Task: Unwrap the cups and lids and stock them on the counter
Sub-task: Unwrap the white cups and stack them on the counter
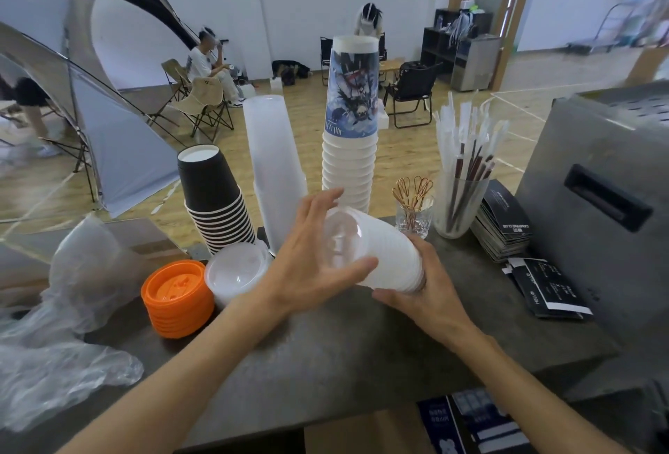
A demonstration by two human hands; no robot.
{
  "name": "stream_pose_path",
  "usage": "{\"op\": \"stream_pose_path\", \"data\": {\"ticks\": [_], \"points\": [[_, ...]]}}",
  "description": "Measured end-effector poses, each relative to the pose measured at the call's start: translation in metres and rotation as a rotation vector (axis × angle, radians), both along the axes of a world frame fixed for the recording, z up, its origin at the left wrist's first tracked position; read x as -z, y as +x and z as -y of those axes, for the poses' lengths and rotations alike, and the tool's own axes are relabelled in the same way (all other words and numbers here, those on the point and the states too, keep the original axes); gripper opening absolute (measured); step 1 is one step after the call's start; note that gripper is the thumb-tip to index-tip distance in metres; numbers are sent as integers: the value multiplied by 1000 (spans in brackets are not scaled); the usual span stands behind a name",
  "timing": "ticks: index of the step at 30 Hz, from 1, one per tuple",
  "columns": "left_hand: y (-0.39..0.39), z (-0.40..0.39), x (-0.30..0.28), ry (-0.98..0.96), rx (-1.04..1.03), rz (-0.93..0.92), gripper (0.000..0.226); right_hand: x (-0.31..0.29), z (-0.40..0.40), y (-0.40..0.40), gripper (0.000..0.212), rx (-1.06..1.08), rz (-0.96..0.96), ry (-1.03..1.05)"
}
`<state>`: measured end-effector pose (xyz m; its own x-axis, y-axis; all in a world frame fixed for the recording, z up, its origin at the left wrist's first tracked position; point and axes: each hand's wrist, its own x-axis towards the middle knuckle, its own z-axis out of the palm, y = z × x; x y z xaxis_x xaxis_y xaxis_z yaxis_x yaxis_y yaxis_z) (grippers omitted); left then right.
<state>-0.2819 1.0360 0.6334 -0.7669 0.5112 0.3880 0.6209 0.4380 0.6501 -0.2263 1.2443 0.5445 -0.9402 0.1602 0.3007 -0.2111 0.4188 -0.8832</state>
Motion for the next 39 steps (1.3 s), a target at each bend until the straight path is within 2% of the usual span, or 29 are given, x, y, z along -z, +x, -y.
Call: {"op": "stream_pose_path", "data": {"ticks": [4, 11, 15, 18, 22, 30, 35, 37, 39], "points": [[-19, -25, -18, 38, -65, -37, 77, 0, 8, -16, 84, -2, -29, -141], [-38, -56, -43, -197, -83, -195, 83, 0, 21, -39, 76, 26, -79, -254], [-43, -60, -38, -340, -114, -361, 77, 9, 20, -41, 77, 54, -88, -273], [-40, -60, -29, -341, -72, -384, 63, 21, 19, -36, 82, 80, -81, -275], [-38, -58, -17, -357, -49, -390, 62, 30, 15, -35, 96, 53, -34, -222], [-34, -51, -7, -382, -24, -442, 66, 32, 15, -27, 87, 42, 11, -202], [-14, -33, 2, -330, -9, -446, 69, 36, 20, -6, 91, 157, 16, -166], [-1, -14, 10, -305, -20, -437, 69, 42, 30, 9, 80, 328, 39, -128], [13, 8, 16, -262, -42, -432, 71, 42, 43, 28, 54, 475, 7, -71]]}}
